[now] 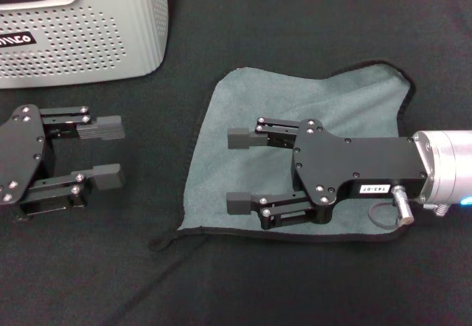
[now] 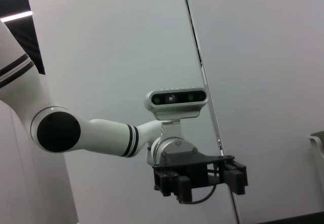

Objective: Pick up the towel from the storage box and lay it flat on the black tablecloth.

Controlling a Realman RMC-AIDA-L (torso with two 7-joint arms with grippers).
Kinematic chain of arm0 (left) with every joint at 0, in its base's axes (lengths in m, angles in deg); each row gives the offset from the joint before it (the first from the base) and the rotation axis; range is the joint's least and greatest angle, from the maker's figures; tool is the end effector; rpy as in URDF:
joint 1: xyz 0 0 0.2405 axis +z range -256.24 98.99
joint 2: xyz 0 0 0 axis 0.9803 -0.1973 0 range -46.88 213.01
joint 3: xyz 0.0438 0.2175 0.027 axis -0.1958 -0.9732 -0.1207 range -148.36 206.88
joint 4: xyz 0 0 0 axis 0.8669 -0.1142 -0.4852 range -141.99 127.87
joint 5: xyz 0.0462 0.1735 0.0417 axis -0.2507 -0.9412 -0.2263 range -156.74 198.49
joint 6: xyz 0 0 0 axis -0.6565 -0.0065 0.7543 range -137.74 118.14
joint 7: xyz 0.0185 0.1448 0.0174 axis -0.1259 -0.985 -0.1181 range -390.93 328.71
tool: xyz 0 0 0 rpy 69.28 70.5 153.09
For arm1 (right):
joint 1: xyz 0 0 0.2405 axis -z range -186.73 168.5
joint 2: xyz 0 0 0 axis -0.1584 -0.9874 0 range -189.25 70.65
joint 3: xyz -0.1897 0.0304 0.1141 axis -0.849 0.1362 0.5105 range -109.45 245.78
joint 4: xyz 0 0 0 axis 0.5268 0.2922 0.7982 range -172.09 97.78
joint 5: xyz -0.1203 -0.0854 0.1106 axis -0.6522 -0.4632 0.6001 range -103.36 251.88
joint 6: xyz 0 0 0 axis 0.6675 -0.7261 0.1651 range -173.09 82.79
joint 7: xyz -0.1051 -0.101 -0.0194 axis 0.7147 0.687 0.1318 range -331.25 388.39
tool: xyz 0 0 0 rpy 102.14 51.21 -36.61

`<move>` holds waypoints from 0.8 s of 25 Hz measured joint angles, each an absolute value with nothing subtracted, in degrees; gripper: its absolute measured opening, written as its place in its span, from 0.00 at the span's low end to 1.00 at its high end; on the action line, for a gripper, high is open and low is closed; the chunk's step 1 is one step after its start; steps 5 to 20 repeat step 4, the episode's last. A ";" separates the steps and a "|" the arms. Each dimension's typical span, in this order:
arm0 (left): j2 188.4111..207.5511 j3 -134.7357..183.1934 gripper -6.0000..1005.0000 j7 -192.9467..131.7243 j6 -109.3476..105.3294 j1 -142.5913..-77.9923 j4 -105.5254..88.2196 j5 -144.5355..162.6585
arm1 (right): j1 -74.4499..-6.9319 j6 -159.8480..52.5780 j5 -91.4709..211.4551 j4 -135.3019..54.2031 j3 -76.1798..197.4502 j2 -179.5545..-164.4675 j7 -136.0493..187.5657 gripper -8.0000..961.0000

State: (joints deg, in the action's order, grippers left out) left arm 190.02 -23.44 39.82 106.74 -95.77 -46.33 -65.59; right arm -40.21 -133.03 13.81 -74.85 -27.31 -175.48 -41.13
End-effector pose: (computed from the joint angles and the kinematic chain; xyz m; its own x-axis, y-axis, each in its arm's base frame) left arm -0.2257 0.2206 0.0973 0.7011 0.1023 0.7057 0.1807 -0.9828 -0.0370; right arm 0.1159 0.2573 -0.0338 0.6910 -0.1434 -0.7085 -0.0627 -0.9883 0.1389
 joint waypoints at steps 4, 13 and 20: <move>190.02 -23.46 0.55 40.00 106.73 -95.78 -46.32 -65.56 | -40.22 -132.71 14.01 -74.83 -27.39 -175.49 -41.13 0.86; 190.02 -23.46 0.55 40.00 106.73 -95.78 -46.32 -65.56 | -40.22 -132.71 14.01 -74.83 -27.39 -175.49 -41.13 0.86; 190.02 -23.46 0.55 40.00 106.73 -95.78 -46.32 -65.56 | -40.22 -132.71 14.01 -74.83 -27.39 -175.49 -41.13 0.86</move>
